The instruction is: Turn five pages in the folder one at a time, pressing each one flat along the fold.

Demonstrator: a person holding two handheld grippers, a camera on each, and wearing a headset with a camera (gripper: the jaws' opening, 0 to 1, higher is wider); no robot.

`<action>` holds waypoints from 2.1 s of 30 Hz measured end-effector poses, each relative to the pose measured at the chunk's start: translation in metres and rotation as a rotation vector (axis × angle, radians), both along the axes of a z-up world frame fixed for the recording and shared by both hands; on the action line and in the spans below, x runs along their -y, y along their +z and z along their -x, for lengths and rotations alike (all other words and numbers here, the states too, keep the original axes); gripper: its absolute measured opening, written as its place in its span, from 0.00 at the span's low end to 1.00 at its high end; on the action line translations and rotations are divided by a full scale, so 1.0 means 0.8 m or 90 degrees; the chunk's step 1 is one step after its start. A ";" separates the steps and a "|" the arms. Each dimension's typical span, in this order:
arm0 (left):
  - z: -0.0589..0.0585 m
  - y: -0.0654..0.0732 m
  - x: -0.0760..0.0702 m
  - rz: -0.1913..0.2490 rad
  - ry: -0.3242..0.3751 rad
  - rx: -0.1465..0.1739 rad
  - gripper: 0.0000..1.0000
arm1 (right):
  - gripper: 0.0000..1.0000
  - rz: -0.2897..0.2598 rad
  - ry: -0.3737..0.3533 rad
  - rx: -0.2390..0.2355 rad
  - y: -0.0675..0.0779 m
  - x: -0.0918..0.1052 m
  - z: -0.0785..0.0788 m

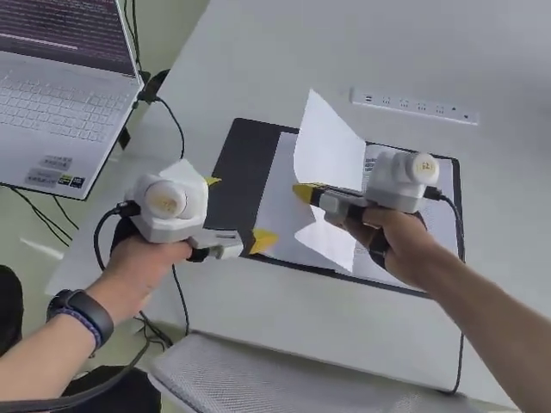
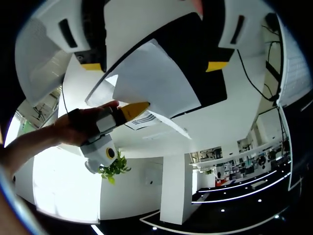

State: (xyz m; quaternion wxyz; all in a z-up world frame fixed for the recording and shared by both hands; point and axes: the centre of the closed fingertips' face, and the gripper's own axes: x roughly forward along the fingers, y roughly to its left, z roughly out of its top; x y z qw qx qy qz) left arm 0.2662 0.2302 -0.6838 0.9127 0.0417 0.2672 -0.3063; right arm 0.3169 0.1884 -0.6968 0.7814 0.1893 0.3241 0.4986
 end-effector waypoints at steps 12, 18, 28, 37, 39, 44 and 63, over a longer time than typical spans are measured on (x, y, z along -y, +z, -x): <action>0.011 -0.001 -0.018 0.010 0.018 -0.005 0.80 | 0.00 0.052 0.028 -0.086 -0.073 -0.023 0.000; 0.011 -0.003 -0.022 0.020 0.033 -0.009 0.80 | 0.00 0.069 0.030 -0.114 -0.095 -0.026 0.001; 0.011 -0.007 -0.019 0.024 0.036 -0.016 0.80 | 0.00 0.064 0.030 -0.135 -0.101 -0.034 0.003; 0.009 -0.010 -0.016 0.022 0.036 -0.023 0.79 | 0.00 0.060 0.026 -0.135 -0.099 -0.029 0.000; 0.010 -0.011 -0.016 0.019 0.034 -0.024 0.79 | 0.00 0.057 0.026 -0.135 -0.098 -0.029 -0.001; 0.010 -0.013 -0.016 0.018 0.035 -0.030 0.78 | 0.03 0.054 0.026 -0.133 -0.095 -0.031 0.000; -0.014 -0.017 -0.008 0.019 0.033 -0.030 0.74 | 0.19 0.051 0.031 -0.072 -0.059 0.008 -0.005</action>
